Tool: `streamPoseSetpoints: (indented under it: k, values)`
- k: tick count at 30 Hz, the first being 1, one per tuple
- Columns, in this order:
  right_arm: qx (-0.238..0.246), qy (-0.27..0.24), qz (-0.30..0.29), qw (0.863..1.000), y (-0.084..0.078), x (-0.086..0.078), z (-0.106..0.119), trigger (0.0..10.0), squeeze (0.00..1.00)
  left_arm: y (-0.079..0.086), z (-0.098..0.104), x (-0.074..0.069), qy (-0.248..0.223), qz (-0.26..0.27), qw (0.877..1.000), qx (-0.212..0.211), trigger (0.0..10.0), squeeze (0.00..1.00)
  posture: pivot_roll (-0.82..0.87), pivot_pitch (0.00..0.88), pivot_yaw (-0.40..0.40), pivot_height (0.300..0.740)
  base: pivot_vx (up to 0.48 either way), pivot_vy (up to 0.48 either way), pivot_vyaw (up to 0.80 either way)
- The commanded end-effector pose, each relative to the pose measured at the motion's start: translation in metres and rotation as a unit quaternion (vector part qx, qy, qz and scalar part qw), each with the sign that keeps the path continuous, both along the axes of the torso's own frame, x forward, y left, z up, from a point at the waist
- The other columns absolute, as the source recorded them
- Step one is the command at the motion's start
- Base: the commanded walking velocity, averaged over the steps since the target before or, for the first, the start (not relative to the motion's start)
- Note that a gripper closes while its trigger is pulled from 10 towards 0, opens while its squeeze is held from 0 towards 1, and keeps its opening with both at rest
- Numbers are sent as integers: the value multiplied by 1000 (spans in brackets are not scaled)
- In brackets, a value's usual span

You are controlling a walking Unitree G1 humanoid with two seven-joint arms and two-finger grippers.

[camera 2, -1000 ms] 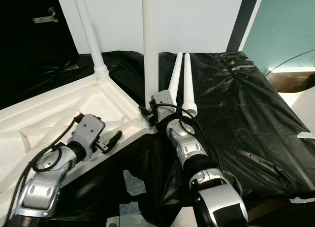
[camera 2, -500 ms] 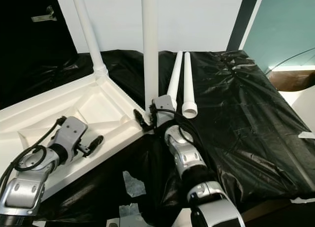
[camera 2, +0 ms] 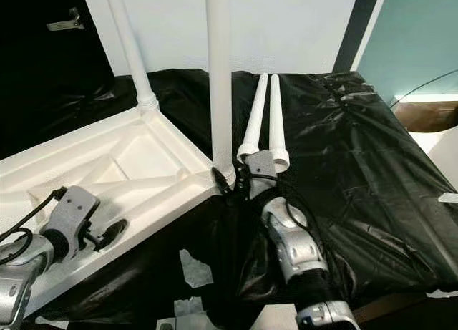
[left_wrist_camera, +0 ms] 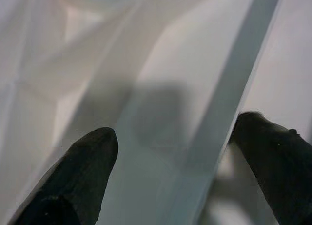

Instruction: Building children table

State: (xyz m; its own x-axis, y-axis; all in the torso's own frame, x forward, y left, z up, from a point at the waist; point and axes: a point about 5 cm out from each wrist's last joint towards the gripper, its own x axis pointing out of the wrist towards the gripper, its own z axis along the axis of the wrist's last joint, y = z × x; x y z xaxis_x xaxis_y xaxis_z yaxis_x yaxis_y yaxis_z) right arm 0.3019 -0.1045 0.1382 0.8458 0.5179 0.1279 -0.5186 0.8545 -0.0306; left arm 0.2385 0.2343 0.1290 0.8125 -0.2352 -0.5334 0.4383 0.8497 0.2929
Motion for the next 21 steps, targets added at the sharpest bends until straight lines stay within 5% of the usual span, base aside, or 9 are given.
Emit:
streamPoseSetpoints:
  k: [1, 2, 5, 6, 7, 21]
  values:
    - [2, -3, 16, 1000, 2, -4, 4, 10000, 0, 3, -5, -2, 30, -4, 1000, 3, 7686, 0, 159, 30, 12, 740, 0, 0, 0]
    - [0, -6, 24, 1000, 1, -8, 5, 10000, 0, 4, -7, -2, 37, 2, 999, 5, 6706, 0, 156, 31, 12, 740, 0, 0, 0]
    - [-2, -7, 29, 1000, 1, -11, 7, 10000, 0, 4, -7, -3, 41, 4, 999, 6, 6706, 0, 151, 34, 15, 740, 0, 0, 0]
    - [-8, -9, 32, 999, -1, -13, 8, 10000, 0, 5, -9, -3, 47, 16, 999, 6, 549, 0, 149, 36, 16, 740, 0, 0, 0]
    - [-10, -8, 32, 999, -2, -15, 8, 10000, 0, 6, -10, -3, 51, 28, 998, 7, 0, 0, 140, 38, 18, 740, 0, 0, 0]
    - [-2, 4, 29, 1000, 4, -21, 14, 10000, 0, -14, -5, 34, -6, 147, 987, -61, 0, 0, 106, 33, 22, 740, 0, 0, 0]
